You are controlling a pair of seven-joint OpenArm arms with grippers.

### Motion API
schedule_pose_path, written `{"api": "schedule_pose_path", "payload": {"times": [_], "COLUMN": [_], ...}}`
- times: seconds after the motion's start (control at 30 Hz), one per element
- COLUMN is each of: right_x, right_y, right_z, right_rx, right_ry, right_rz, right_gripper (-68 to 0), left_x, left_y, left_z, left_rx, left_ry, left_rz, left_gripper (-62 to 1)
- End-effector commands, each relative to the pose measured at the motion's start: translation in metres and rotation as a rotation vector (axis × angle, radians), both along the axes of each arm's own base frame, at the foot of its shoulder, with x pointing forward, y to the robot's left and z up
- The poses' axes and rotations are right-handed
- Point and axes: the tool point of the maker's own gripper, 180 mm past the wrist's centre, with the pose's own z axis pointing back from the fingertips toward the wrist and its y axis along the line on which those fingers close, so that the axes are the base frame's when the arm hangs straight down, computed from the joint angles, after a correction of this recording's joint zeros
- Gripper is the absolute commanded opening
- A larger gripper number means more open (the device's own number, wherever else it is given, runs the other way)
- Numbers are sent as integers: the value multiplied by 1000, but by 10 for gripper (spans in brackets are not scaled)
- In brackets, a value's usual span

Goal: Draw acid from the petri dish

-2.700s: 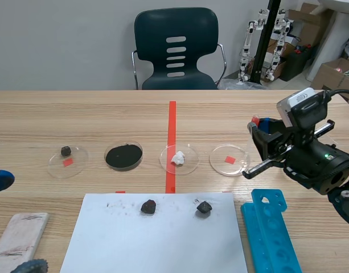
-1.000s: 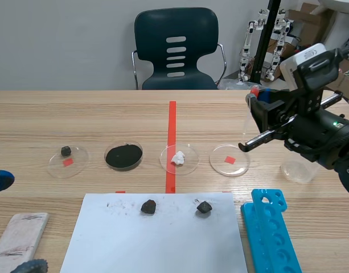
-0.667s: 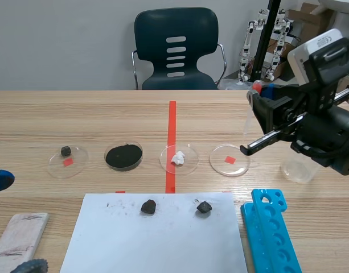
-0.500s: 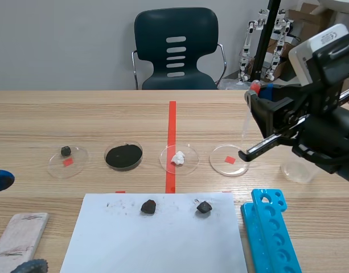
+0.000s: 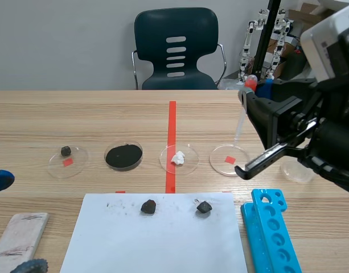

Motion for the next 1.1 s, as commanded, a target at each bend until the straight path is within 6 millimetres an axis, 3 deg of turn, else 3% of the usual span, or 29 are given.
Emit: {"api": "schedule_pose_path", "payload": {"times": [0.0, 1.07], "right_x": [0, 0], "right_y": [-1, -1], "right_z": [10, 7], "right_rx": [3, -7], "right_ry": [-30, -13], "right_rz": [3, -1], "right_gripper": [-594, -594], "left_x": [2, 2], "left_y": [-2, -2], "left_z": [8, 8], "left_rx": [-28, -27], "left_ry": [-22, -21], "left_rz": [3, 3], "left_gripper": [14, 14]}}
